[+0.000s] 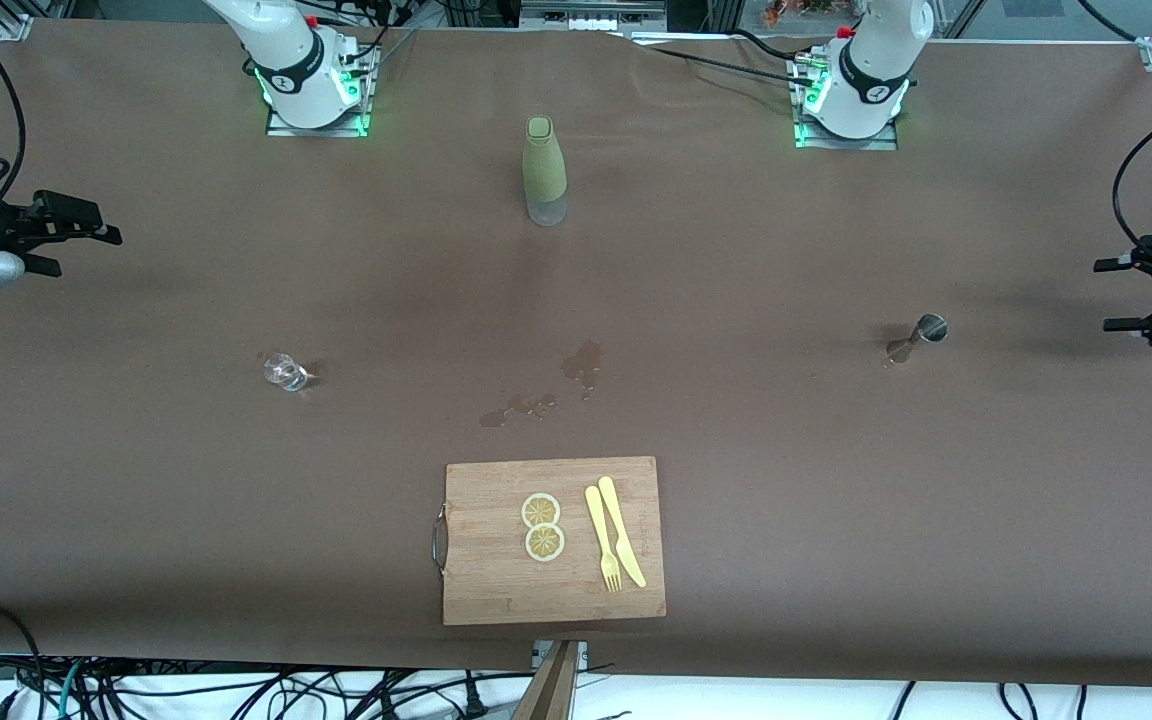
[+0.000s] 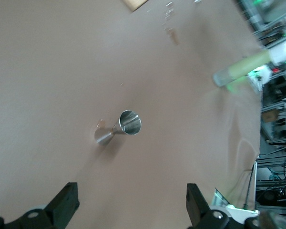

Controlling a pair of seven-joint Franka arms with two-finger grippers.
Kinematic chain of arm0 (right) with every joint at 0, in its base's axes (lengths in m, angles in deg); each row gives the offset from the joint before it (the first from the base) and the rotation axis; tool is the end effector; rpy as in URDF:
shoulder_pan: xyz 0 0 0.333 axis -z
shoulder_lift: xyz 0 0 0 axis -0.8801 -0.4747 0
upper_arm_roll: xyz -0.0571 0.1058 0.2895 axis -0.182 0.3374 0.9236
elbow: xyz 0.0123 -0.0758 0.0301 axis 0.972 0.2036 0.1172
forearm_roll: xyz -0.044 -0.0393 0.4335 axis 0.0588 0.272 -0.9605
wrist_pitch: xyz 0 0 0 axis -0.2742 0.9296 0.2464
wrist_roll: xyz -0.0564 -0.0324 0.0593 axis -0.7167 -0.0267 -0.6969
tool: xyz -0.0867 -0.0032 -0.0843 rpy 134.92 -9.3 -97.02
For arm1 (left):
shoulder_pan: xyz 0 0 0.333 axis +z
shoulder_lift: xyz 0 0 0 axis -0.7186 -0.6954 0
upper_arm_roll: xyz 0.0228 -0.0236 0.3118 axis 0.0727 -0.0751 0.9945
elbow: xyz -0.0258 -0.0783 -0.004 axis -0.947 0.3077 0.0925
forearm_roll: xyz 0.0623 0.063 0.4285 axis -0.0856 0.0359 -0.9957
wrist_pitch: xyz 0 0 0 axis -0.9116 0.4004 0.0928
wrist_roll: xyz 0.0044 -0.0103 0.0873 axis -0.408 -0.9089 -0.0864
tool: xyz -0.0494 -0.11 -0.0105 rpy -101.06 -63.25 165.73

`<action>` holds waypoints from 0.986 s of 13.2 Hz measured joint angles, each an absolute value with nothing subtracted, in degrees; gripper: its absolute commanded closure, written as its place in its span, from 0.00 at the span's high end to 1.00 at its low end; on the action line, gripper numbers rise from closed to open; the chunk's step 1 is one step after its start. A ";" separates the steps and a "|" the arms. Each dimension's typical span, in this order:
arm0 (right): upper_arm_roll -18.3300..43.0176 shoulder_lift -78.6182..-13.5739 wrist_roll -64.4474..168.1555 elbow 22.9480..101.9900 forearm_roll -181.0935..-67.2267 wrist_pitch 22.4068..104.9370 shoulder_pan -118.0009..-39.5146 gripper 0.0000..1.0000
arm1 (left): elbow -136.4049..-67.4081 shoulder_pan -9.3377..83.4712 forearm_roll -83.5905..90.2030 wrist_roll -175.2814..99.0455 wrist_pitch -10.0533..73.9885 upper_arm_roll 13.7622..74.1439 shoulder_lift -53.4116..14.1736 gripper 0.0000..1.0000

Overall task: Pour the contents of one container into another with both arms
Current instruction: 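Reach the right gripper to the glass cup while the left gripper reaches the jigger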

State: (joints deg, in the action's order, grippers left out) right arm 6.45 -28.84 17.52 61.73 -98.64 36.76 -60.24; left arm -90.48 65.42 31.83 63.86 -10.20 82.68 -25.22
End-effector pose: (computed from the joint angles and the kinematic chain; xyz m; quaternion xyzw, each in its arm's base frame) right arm 0.5962 -0.1062 0.4719 -0.9629 -0.2155 0.0836 0.1390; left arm 0.5591 0.3232 0.3000 0.8240 -0.3839 0.0810 0.4089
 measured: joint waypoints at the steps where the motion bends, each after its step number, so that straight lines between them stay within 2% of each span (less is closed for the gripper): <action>1: 5.59 -29.72 13.43 61.74 -100.25 36.79 -60.09 1.00 | -92.29 66.56 34.90 70.18 -10.20 83.07 -27.30 1.00; 4: 4.69 -33.37 -0.26 61.75 -106.13 37.01 -57.77 1.00 | -95.68 69.10 42.59 87.27 -11.29 84.13 -33.69 1.00; 7: 4.51 -37.50 -15.52 61.75 -111.86 37.84 -54.76 1.00 | -95.84 71.43 48.57 100.23 -12.43 84.24 -38.41 1.00; 13: 4.44 -48.12 -48.43 61.79 -127.73 40.65 -50.79 1.00 | -95.58 73.55 50.64 107.20 -14.02 84.36 -40.37 1.00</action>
State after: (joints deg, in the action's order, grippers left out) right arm 4.44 -48.12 -48.43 61.79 -127.73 40.65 -50.79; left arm -95.58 73.55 50.64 107.20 -14.02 84.36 -40.37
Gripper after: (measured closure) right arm 0.000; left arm 0.000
